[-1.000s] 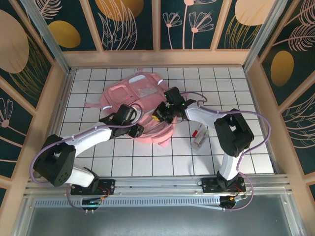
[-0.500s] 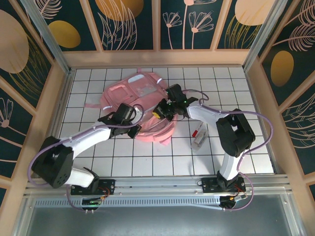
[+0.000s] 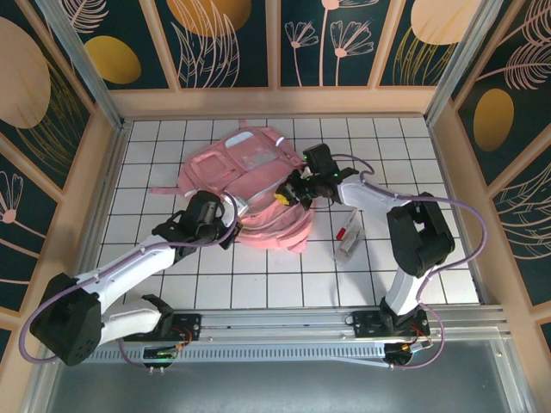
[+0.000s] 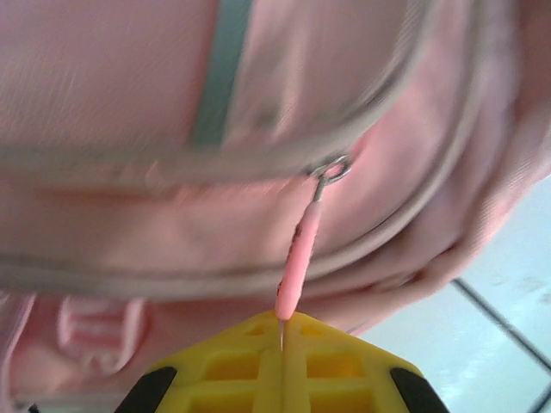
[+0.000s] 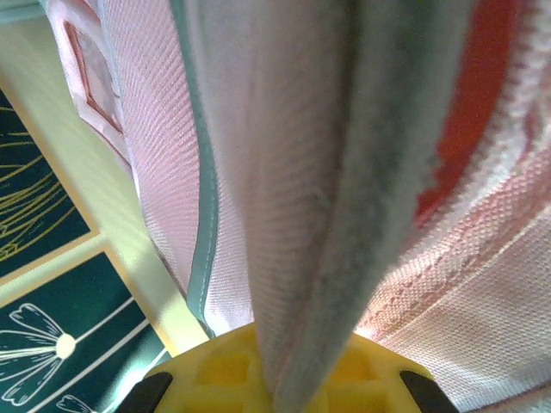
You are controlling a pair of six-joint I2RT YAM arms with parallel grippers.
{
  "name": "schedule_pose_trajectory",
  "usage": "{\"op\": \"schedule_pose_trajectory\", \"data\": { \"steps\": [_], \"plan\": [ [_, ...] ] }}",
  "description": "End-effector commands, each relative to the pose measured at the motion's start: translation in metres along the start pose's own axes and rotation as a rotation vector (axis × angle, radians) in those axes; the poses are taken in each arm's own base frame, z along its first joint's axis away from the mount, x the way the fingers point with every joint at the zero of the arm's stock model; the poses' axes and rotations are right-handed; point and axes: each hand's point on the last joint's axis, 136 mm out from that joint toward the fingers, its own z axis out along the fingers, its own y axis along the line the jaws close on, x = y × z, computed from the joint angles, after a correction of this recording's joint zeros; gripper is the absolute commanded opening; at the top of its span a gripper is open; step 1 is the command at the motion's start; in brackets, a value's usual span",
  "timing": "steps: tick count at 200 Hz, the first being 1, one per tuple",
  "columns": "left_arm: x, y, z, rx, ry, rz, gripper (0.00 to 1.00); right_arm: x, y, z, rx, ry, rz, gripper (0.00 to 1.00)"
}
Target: Pack the student bag
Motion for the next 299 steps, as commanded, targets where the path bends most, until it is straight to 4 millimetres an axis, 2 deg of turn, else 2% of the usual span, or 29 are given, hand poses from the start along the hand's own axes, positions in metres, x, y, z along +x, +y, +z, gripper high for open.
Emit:
{"op": "schedule_pose_trajectory", "data": {
  "steps": [1,11,43,50,58,62,72,79,104,128,155,174,181,201,220,252,299],
  "plan": [
    [0.024,0.031,0.009,-0.116,0.117,-0.051,0.00,-0.012,0.005,-0.020,-0.022,-0.034,-0.033,0.00],
    [0.024,0.038,0.013,-0.138,0.123,-0.071,0.00,-0.012,0.005,-0.019,-0.009,-0.042,-0.047,0.00],
    [0.013,0.057,0.011,-0.231,0.089,-0.107,0.00,-0.007,0.001,-0.016,0.008,-0.044,-0.064,0.11],
    [0.009,0.055,0.009,-0.219,0.073,-0.098,0.00,-0.005,0.001,-0.016,0.011,-0.043,-0.067,0.14],
    [0.002,0.042,0.009,-0.139,0.045,-0.068,0.00,-0.003,-0.002,-0.015,0.019,-0.039,-0.068,0.20],
    [-0.002,0.031,0.009,-0.075,0.026,-0.051,0.08,-0.002,-0.004,-0.015,0.023,-0.038,-0.067,0.22],
    [-0.011,0.005,0.006,0.074,-0.028,-0.020,0.38,0.001,-0.005,-0.014,0.023,-0.033,-0.067,0.27],
    [-0.018,-0.005,0.002,0.127,-0.062,-0.005,0.48,0.003,-0.006,-0.014,0.023,-0.029,-0.063,0.32],
    [-0.034,-0.009,-0.008,0.144,-0.136,0.074,0.56,0.010,-0.006,-0.010,0.025,-0.029,-0.048,0.44],
    [-0.046,-0.005,-0.010,0.114,-0.173,0.189,0.65,0.016,-0.005,-0.002,0.030,-0.030,-0.041,0.46],
    [-0.048,-0.004,-0.001,0.110,-0.179,0.340,0.65,0.024,-0.008,0.012,0.034,-0.011,-0.020,0.46],
    [-0.050,-0.001,0.007,0.090,-0.181,0.403,0.65,0.026,-0.006,0.016,0.024,-0.011,-0.008,0.41],
    [-0.051,0.000,0.010,0.089,-0.183,0.421,0.65,0.026,-0.006,0.017,0.024,-0.013,-0.007,0.36],
    [-0.054,0.002,0.018,0.083,-0.182,0.468,0.64,0.029,0.000,0.016,0.010,-0.013,-0.018,0.13],
    [-0.055,0.005,0.027,0.073,-0.174,0.503,0.63,0.032,0.007,0.014,-0.007,-0.009,-0.029,0.00],
    [-0.062,0.005,0.038,0.091,-0.171,0.521,0.53,0.035,0.019,0.009,-0.030,0.004,-0.044,0.00],
    [-0.076,-0.004,0.035,0.125,-0.241,0.542,0.32,0.039,0.036,0.002,-0.069,0.025,-0.044,0.00]
  ]
}}
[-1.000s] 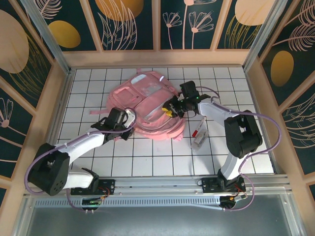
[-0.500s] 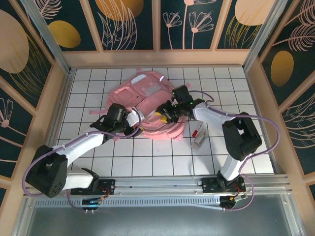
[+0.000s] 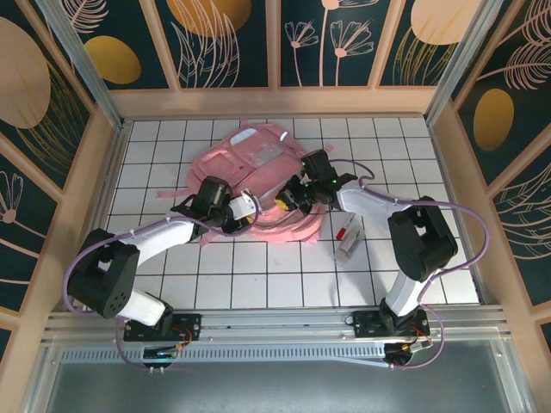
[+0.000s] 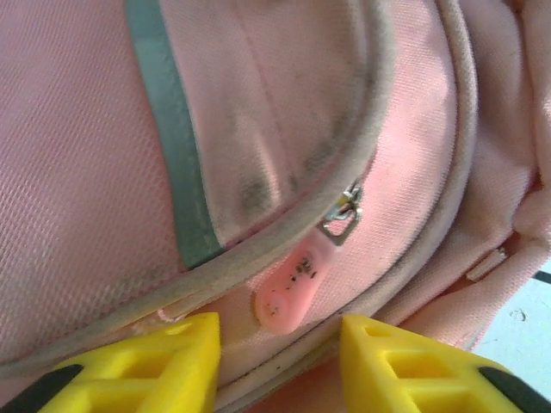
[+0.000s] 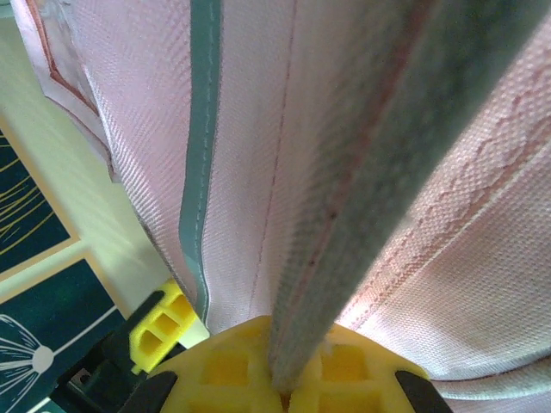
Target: Pack the student bag
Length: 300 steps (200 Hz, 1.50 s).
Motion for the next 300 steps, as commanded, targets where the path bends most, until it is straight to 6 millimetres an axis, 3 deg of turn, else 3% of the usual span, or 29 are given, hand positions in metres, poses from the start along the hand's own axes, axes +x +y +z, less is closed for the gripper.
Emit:
{"op": "schedule_pose_trajectory", "data": {
  "steps": [1,21,66,128,174,194,214,227,250,300],
  "plan": [
    [-0.037,0.015,-0.004,-0.033,-0.133,0.067,0.32,0.013,0.039,-0.013,-0.096,0.040,-0.039,0.00],
    [-0.038,0.009,-0.004,-0.019,-0.150,0.081,0.24,0.016,0.049,-0.018,-0.122,0.050,-0.044,0.00],
    [-0.040,0.010,-0.008,-0.038,-0.156,0.096,0.23,0.019,0.064,-0.026,-0.156,0.058,-0.058,0.00],
    [-0.074,0.017,-0.029,-0.088,-0.325,0.067,0.39,0.022,0.062,-0.028,-0.166,0.064,-0.043,0.00],
    [-0.074,0.024,-0.025,-0.110,-0.332,-0.014,0.41,0.025,0.072,-0.036,-0.190,0.060,-0.054,0.00],
    [-0.076,0.027,-0.026,-0.121,-0.350,-0.050,0.36,0.026,0.073,-0.037,-0.190,0.054,-0.062,0.00],
    [-0.081,0.030,-0.031,-0.127,-0.370,-0.087,0.17,0.028,0.068,-0.037,-0.173,0.047,-0.070,0.00],
    [-0.082,0.032,-0.030,-0.116,-0.356,-0.111,0.00,0.028,0.063,-0.035,-0.161,0.045,-0.071,0.00],
    [-0.073,0.032,-0.023,-0.103,-0.288,-0.137,0.00,0.028,0.055,-0.036,-0.143,0.036,-0.077,0.00],
    [-0.027,0.037,-0.016,-0.175,-0.158,-0.203,0.00,0.021,0.048,-0.053,-0.123,-0.012,-0.106,0.00]
  ]
}}
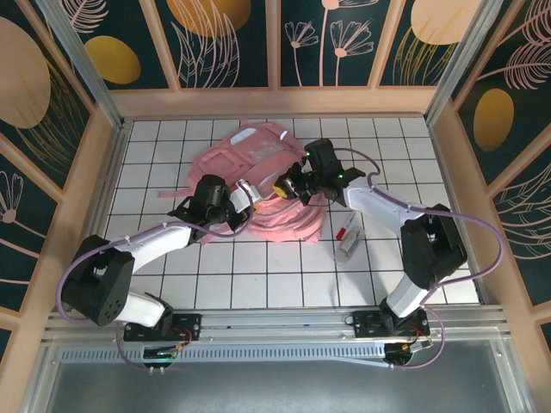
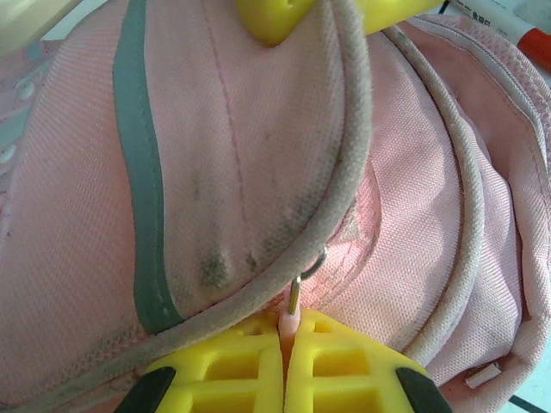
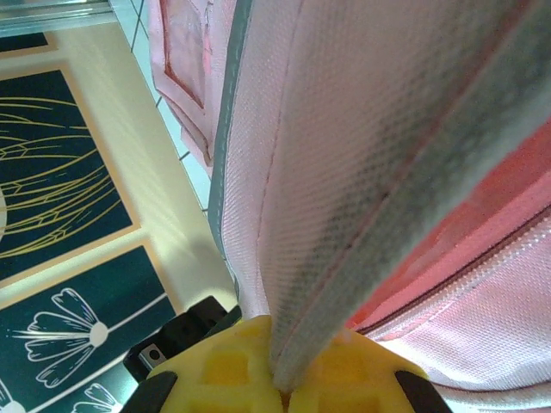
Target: Pack the student bag
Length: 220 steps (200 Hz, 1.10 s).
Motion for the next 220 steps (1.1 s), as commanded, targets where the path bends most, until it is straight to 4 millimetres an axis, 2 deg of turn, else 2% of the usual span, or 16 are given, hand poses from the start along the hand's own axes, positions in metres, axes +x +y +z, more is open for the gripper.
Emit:
{"op": "schedule_pose_trajectory", "data": {
  "steps": [1,40,56,86,94,101,107,120,128,136,157,179,198,220],
  "plan": [
    [0.008,0.026,-0.003,-0.117,0.018,-0.046,0.00,0.018,0.008,-0.023,-0.021,0.033,-0.054,0.00],
    [0.040,0.052,-0.014,-0.222,0.058,-0.157,0.00,0.014,0.012,-0.031,-0.034,0.020,-0.064,0.00],
    [0.039,0.060,-0.024,-0.253,0.039,-0.180,0.00,0.015,0.011,-0.029,-0.027,0.028,-0.068,0.00],
    [0.037,0.055,-0.033,-0.232,0.021,-0.162,0.00,0.019,0.011,-0.022,-0.025,0.047,-0.080,0.00],
    [0.035,0.045,-0.032,-0.170,0.017,-0.141,0.15,0.022,0.010,-0.019,-0.022,0.059,-0.082,0.00],
    [0.030,0.036,-0.032,-0.118,0.003,-0.134,0.34,0.024,0.010,-0.017,-0.020,0.065,-0.084,0.00],
    [0.024,0.028,-0.033,-0.070,-0.017,-0.128,0.46,0.025,0.010,-0.015,-0.018,0.070,-0.084,0.00],
    [0.009,0.011,-0.039,0.026,-0.069,-0.093,0.60,0.026,0.009,-0.011,-0.015,0.071,-0.087,0.00],
    [-0.002,0.008,-0.044,0.035,-0.100,-0.072,0.73,0.026,0.007,-0.008,-0.011,0.073,-0.087,0.00],
    [-0.012,0.006,-0.049,0.023,-0.126,-0.044,0.81,0.026,0.005,-0.006,-0.005,0.073,-0.084,0.00],
    [-0.039,-0.001,-0.059,-0.003,-0.181,0.047,0.94,0.026,0.004,-0.001,-0.006,0.083,-0.080,0.00],
    [-0.060,-0.006,-0.058,-0.018,-0.211,0.082,0.95,0.029,0.010,0.000,-0.019,0.086,-0.083,0.00],
    [-0.068,-0.005,-0.048,-0.048,-0.212,0.088,0.94,0.031,0.014,0.001,-0.026,0.089,-0.084,0.00],
    [-0.065,-0.002,-0.035,-0.076,-0.194,0.103,0.93,0.035,0.018,0.001,-0.037,0.100,-0.076,0.00]
  ]
}}
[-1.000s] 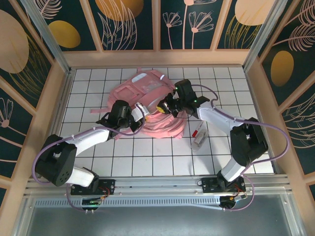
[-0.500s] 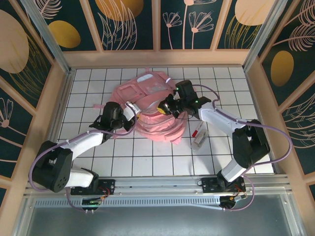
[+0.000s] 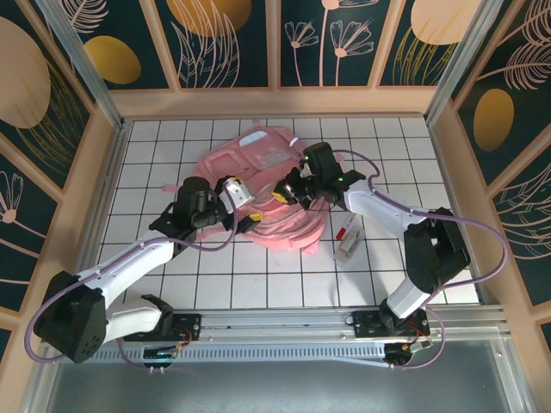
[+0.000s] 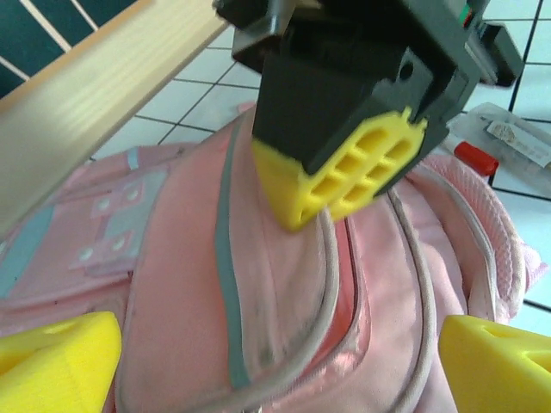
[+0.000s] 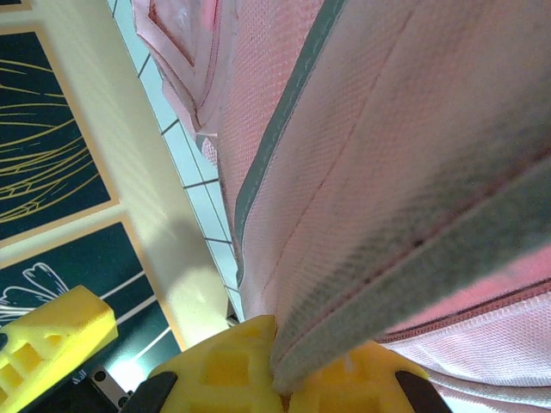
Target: Pack the student bag
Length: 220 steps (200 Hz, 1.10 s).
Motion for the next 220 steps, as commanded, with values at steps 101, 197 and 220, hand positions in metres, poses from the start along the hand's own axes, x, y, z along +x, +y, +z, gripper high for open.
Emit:
{"op": "schedule_pose_trajectory", "data": {
  "steps": [101,197,220],
  "plan": [
    [0.023,0.020,0.059,-0.026,0.213,-0.027,0.00,0.010,-0.027,-0.027,0.164,-0.046,-0.096,0.39],
    [0.007,0.016,0.050,-0.050,0.100,-0.306,0.00,-0.021,-0.219,-0.164,0.667,-0.385,0.042,0.82],
    [-0.006,0.014,0.047,-0.028,0.041,-0.355,0.00,-0.009,-0.235,-0.147,0.633,-0.326,0.060,0.80]
  ]
}}
